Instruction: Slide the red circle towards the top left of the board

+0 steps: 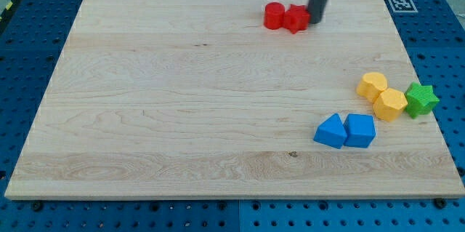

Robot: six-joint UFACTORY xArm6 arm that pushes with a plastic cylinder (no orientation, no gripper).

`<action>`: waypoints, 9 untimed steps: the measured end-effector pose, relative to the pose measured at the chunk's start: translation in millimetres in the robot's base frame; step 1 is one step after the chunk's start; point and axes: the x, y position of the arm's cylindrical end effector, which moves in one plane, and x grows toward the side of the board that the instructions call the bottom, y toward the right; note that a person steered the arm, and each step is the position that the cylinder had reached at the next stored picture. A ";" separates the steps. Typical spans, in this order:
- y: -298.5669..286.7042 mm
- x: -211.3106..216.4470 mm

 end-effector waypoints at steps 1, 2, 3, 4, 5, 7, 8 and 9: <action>-39.9 -4.2; -56.4 -15.4; -102.4 -16.7; -138.8 -16.7; -139.9 -14.4; -161.3 13.8; -125.7 28.5; -117.0 66.3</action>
